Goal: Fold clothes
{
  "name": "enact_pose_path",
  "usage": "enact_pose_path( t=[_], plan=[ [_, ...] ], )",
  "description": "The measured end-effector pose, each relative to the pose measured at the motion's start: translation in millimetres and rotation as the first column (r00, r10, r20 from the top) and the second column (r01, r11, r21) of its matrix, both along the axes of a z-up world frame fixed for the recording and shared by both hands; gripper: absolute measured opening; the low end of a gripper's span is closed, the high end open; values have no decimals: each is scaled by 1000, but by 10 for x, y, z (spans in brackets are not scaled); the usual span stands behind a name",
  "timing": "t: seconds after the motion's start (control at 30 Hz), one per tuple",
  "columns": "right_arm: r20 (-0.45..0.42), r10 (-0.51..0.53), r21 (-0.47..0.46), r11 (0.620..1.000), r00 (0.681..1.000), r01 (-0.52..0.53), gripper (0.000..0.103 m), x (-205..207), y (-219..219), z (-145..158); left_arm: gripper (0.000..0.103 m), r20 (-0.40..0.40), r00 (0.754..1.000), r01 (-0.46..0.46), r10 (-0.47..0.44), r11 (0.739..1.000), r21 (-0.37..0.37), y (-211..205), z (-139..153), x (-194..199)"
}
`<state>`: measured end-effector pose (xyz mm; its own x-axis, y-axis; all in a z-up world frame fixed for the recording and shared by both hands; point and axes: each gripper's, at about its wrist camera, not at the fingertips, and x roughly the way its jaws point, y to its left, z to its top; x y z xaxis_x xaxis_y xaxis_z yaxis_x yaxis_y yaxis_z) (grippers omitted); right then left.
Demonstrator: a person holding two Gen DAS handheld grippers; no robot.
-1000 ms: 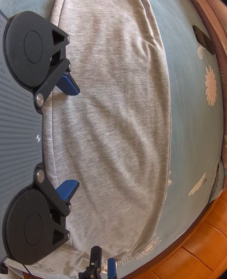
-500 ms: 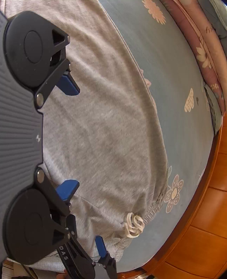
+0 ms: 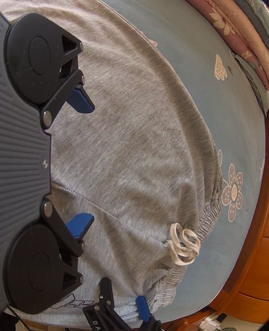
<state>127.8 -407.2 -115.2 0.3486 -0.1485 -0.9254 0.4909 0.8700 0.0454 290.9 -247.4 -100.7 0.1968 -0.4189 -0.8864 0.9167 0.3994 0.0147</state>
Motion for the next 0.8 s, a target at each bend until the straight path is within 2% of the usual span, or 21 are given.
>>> enact_pose_path(
  t=[0.13,0.2,0.23,0.3,0.33,0.43,0.57,0.63,0.8],
  plan=[
    [66,-26,69,997,997,21,103,-146,-122,166,102,5,999,38,-38,999,-31,-149,74,-62],
    [95,-6,104,995,995,-4,103,-123,-109,199,102,-6,998,56,-56,997,-46,-238,97,-88],
    [92,9,103,995,996,-18,103,-102,-88,179,102,-13,998,61,-62,997,-53,-280,106,-94],
    [10,13,74,997,1000,-14,103,-52,-67,34,102,-32,997,72,-74,995,-70,-414,130,-91],
    [2,24,56,998,1000,-24,103,-55,-50,-2,102,-45,996,72,-76,994,-85,-476,145,-79],
    [10,50,20,999,999,-50,103,-86,3,-33,102,-96,992,67,-80,989,-131,-708,159,2],
    [37,24,23,999,999,-25,103,-122,-3,-31,102,-151,985,54,-81,983,-174,-1068,105,98],
    [45,19,20,1000,999,-20,103,-131,1,-29,102,-178,981,40,-73,983,-181,-1233,44,138],
    [66,25,8,1000,998,-26,103,-167,23,-21,102,-221,974,18,-50,989,-147,-1546,-152,192]
  ],
)
